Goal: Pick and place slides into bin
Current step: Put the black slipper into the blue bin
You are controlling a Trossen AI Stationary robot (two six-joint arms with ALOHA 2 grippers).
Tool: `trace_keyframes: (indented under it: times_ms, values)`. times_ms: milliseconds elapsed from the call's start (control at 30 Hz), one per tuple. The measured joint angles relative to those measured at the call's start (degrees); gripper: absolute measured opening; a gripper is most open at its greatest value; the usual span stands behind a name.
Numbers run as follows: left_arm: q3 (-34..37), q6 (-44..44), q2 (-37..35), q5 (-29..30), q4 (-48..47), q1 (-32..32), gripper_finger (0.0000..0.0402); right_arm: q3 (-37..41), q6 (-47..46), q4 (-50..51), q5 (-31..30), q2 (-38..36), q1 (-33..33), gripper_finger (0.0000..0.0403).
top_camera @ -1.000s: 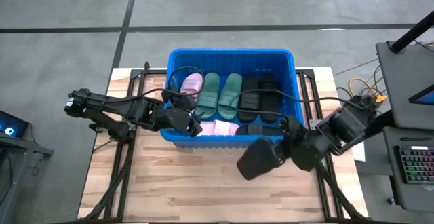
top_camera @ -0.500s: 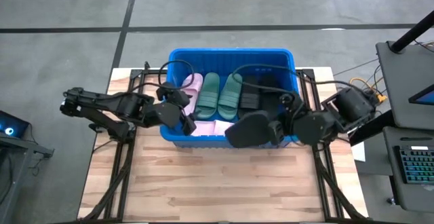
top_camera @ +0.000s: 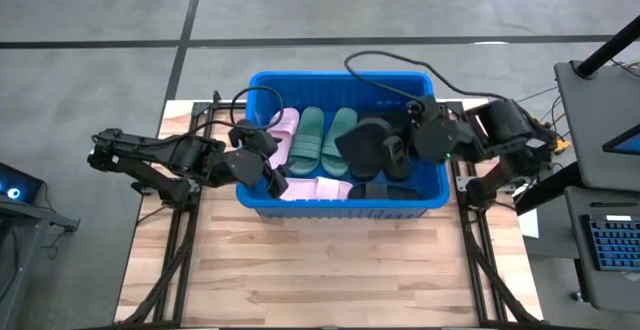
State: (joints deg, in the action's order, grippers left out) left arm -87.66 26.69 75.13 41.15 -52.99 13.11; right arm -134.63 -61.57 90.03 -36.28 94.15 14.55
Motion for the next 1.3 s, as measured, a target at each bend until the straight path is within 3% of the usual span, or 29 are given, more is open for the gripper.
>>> trace_keyframes:
  times_ms: [267, 733, 967, 1200, 1300]
  values:
    - [-0.2, -0.1, 0.0, 5.7, 1.1, -2.3, 0.0283, 0.1, 8.4, 0.0, 0.1, 0.0, -8.0, 0.0008]
    - [-0.2, -3.3, 0.3, 6.1, 8.1, -12.4, 0.0283, 0.4, 21.1, 0.0, 0.8, -0.3, -16.0, 0.0008]
    - [-0.1, -10.2, 0.6, 4.9, 9.5, -16.5, 0.0283, 5.4, 20.6, 0.0, 1.8, -0.4, -18.3, 0.0008]
    - [-0.1, -17.6, 0.6, -4.8, 9.4, -23.4, 0.0283, 11.7, 13.2, 0.0, 5.8, -0.4, -20.3, 0.0008]
    - [-0.1, -20.3, 0.6, -5.6, 10.3, -26.2, 0.0283, 13.8, 8.7, 0.0, 7.8, -0.3, -20.2, 0.0008]
